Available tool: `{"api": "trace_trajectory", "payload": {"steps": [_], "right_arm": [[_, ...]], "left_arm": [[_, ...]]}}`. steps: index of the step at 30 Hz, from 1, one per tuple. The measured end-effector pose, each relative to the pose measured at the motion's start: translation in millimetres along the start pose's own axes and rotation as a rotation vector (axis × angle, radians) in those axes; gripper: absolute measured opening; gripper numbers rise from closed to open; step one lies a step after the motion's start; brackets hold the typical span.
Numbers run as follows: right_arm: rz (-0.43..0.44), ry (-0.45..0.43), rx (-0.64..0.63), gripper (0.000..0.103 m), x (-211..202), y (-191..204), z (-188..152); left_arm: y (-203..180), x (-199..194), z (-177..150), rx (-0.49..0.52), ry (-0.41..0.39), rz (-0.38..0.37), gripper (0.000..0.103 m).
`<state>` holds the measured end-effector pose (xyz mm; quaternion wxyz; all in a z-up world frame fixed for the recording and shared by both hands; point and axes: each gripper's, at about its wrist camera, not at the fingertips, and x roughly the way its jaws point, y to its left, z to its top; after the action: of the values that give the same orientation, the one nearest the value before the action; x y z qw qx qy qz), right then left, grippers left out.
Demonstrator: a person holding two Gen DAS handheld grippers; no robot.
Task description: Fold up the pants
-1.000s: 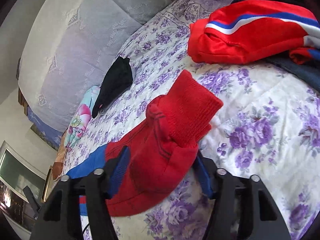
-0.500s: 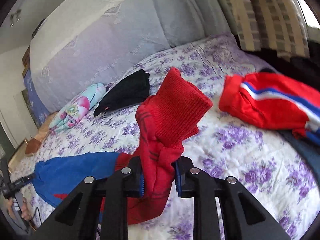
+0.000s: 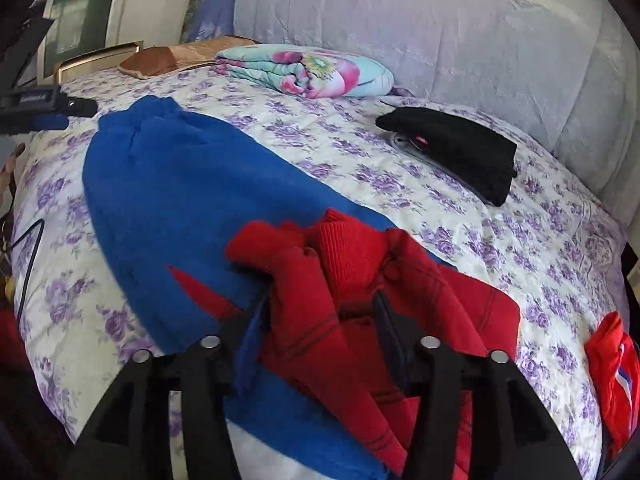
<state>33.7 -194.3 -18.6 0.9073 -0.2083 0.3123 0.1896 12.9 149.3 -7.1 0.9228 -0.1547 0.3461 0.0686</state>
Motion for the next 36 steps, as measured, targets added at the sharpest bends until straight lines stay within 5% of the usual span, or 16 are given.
{"api": "trace_trajectory", "payload": {"steps": [5,8,10,13,19,25,29,36], "right_arm": [[0.074,-0.123,0.156,0.064,-50.9,-32.8,7.2],[-0.023,-0.140,0.254,0.064,-48.4,-59.5,11.7],[-0.062,-0.089,0.291,0.064,-27.8,-68.3,6.5],[-0.027,0.129,0.249,0.077,27.4,-54.7,-13.2],[0.042,0.082,0.358,0.085,20.0,-72.1,-20.3],[0.031,-0.139,0.448,0.097,-20.4,-89.1,-30.4],[0.036,-0.166,0.569,0.099,-25.8,-111.4,-45.3],[0.103,-0.129,0.766,0.099,-14.8,-143.6,-66.7]], "left_arm": [[-0.4,8.9,-4.6,-0.015,0.029,-0.035,0.097],[-4.5,15.1,-8.5,-0.009,0.050,-0.045,0.097],[-7.3,16.0,-9.7,0.001,0.054,-0.046,0.097],[-10.7,17.6,-10.4,0.004,0.064,-0.052,0.097],[-11.1,35.8,-6.2,-0.031,0.099,-0.061,0.097],[-5.7,55.1,9.1,-0.085,0.118,-0.072,0.097],[-6.6,64.3,13.8,-0.105,0.123,-0.097,0.096],[-13.2,59.0,14.0,-0.084,0.091,-0.083,0.066]]}}
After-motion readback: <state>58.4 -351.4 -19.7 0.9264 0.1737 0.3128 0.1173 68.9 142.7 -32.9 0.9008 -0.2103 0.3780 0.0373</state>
